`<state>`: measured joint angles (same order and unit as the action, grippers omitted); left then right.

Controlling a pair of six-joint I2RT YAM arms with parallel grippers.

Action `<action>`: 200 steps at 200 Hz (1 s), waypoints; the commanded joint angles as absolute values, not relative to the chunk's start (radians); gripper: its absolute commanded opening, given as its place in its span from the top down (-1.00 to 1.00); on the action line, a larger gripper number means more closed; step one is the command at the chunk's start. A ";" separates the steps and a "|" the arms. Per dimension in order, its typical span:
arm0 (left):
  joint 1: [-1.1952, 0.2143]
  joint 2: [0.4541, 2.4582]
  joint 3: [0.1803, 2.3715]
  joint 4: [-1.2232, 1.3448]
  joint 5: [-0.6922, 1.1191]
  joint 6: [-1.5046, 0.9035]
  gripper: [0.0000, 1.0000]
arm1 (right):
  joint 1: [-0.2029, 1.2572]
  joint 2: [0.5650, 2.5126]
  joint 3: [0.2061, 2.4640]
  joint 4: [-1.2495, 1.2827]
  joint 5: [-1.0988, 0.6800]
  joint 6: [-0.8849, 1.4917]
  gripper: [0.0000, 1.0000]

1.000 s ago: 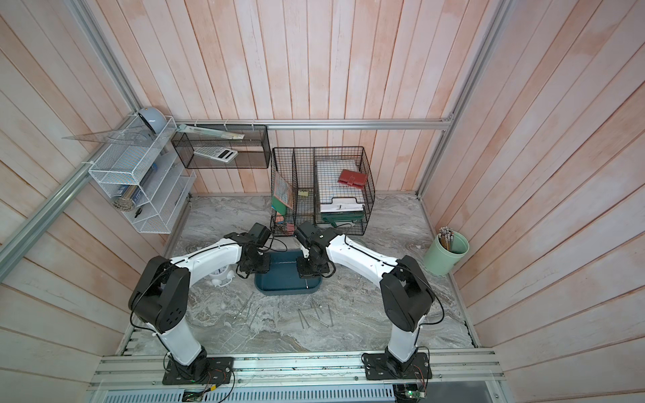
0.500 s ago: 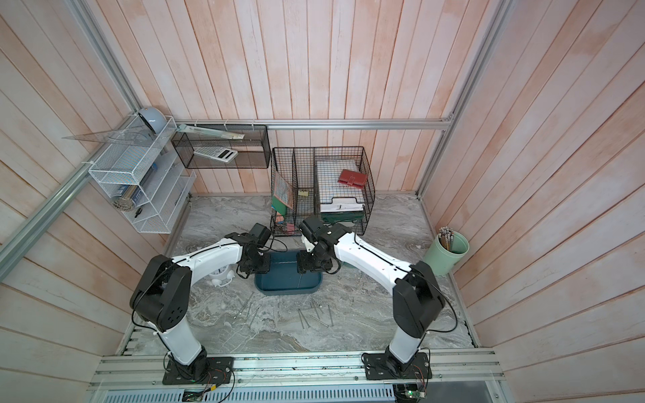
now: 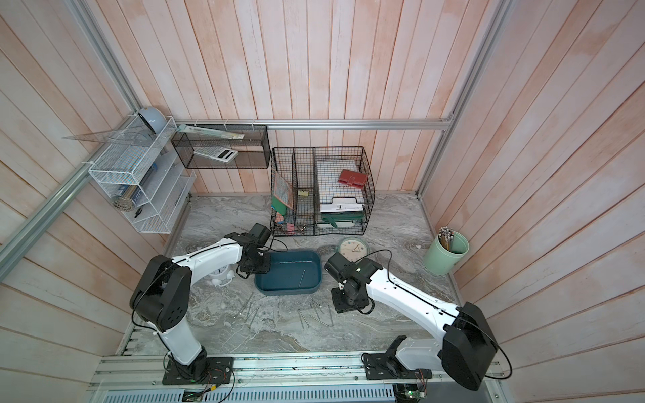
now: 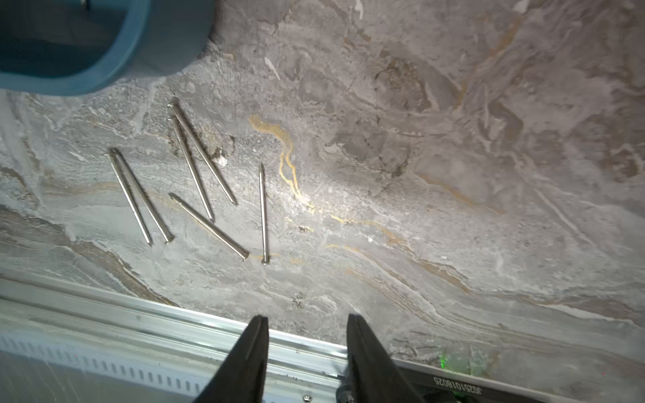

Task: Put the nails on the desktop into the storage box
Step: Pick up the nail from the center of the board.

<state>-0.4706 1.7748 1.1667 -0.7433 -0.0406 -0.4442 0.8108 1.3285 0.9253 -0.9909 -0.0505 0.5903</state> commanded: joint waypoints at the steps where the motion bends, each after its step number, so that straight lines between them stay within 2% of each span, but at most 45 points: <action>1: -0.465 1.792 1.182 -0.735 -0.033 -0.433 0.29 | 0.835 1.409 0.919 -0.943 -0.060 0.581 0.20; 90: -0.466 1.796 1.184 -0.740 -0.033 -0.431 0.28 | 0.888 1.583 0.908 -0.832 -0.086 0.566 0.39; 200: -0.465 1.796 1.182 -0.738 -0.034 -0.427 0.28 | 0.924 1.666 0.897 -0.778 -0.090 0.591 0.44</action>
